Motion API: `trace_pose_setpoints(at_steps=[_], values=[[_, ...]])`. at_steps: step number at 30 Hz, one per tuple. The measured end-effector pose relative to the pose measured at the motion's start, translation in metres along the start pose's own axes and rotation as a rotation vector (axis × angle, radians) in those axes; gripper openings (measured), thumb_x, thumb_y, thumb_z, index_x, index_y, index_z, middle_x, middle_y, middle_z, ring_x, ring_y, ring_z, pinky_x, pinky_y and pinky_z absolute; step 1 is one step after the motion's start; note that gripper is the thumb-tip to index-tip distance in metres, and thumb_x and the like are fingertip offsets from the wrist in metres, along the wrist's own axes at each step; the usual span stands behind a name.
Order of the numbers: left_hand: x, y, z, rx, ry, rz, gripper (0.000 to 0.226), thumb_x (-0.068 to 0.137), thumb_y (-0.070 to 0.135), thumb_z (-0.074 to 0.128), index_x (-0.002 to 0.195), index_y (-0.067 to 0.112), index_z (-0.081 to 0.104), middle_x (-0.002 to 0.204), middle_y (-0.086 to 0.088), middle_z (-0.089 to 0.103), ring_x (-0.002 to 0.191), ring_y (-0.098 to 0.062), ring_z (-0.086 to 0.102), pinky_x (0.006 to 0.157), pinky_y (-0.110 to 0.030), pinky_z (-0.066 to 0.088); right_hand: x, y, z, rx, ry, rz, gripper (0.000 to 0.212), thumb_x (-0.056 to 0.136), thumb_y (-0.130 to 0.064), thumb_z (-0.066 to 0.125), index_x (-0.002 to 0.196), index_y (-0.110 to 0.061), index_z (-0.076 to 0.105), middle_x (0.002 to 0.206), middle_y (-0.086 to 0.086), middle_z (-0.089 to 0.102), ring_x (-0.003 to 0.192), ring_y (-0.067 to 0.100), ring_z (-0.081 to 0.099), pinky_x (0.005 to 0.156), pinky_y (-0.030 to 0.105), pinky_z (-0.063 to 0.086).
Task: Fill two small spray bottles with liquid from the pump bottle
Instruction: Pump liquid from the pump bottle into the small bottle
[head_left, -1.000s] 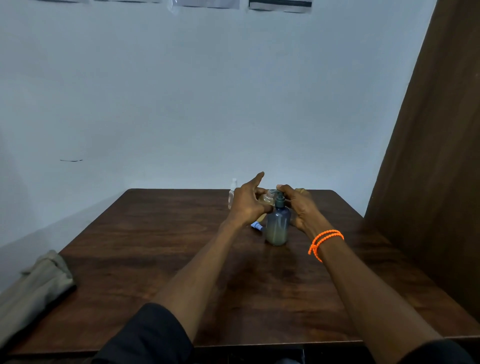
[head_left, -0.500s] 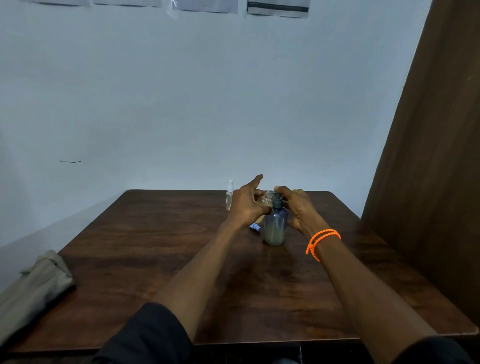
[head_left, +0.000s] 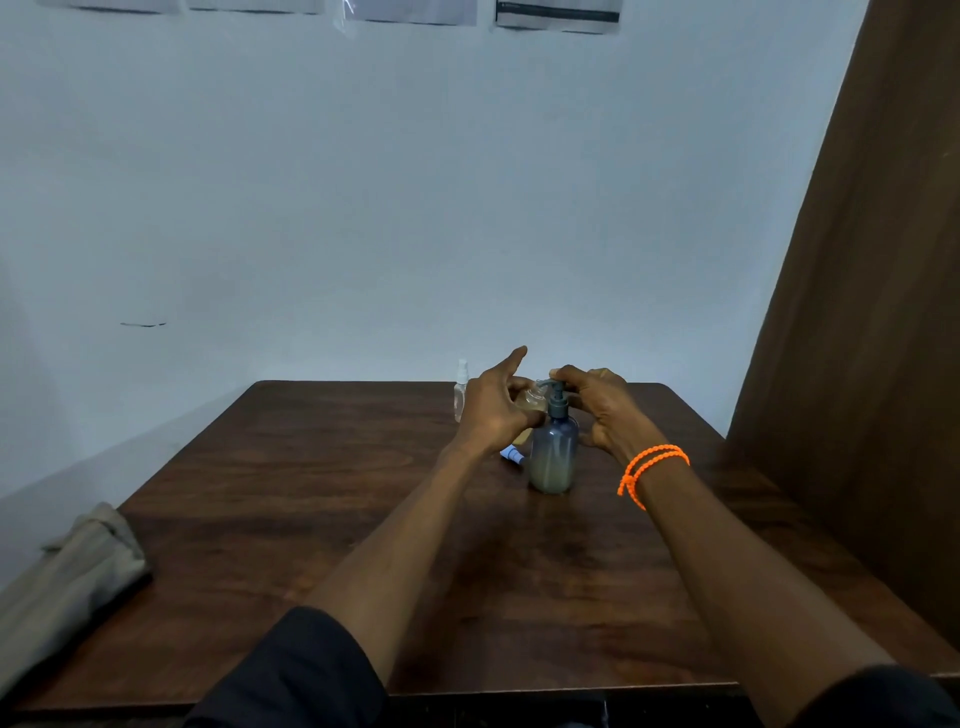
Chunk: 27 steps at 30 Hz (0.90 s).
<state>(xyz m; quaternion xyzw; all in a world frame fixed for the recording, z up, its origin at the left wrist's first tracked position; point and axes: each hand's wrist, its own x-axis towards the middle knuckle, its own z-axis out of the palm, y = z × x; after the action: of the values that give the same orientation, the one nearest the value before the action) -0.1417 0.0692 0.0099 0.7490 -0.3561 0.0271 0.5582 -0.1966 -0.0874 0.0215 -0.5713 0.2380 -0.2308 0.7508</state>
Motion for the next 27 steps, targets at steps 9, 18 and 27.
trace_pose_setpoints(at_steps=[9, 18, 27], values=[[-0.002, -0.005, 0.001, 0.005, -0.012, 0.015, 0.106, 0.064, 0.009, 0.092, 0.156, 0.022, 0.042, 0.105, 0.002, 0.076, 0.097, -0.011, 0.071, 0.092, -0.030, 0.059, -0.007, 0.009, 0.002, 0.060, 0.000, 0.012, 0.047, 0.090, -0.011, 0.082, 0.109, -0.016, 0.039, 0.110, 0.024, 0.061, 0.087, 0.033, 0.068, 0.054, 0.042, 0.063], [0.000, 0.000, -0.002, 0.026, -0.033, 0.027, 0.106, 0.063, 0.005, 0.091, 0.156, 0.022, 0.041, 0.108, 0.002, 0.077, 0.098, -0.008, 0.072, 0.094, -0.028, 0.057, -0.011, 0.010, 0.001, 0.060, 0.017, 0.035, 0.049, 0.088, -0.016, 0.085, 0.107, -0.017, 0.040, 0.114, 0.026, 0.064, 0.088, 0.034, 0.069, 0.053, 0.041, 0.061], [0.003, 0.000, -0.002, 0.023, -0.020, 0.016, 0.106, 0.063, 0.006, 0.091, 0.156, 0.025, 0.043, 0.107, 0.005, 0.077, 0.094, -0.006, 0.071, 0.088, -0.023, 0.057, -0.008, 0.005, 0.002, 0.071, -0.024, 0.063, 0.051, 0.083, -0.016, 0.088, 0.118, -0.011, 0.051, 0.115, 0.028, 0.071, 0.086, 0.035, 0.073, 0.063, 0.046, 0.063]])
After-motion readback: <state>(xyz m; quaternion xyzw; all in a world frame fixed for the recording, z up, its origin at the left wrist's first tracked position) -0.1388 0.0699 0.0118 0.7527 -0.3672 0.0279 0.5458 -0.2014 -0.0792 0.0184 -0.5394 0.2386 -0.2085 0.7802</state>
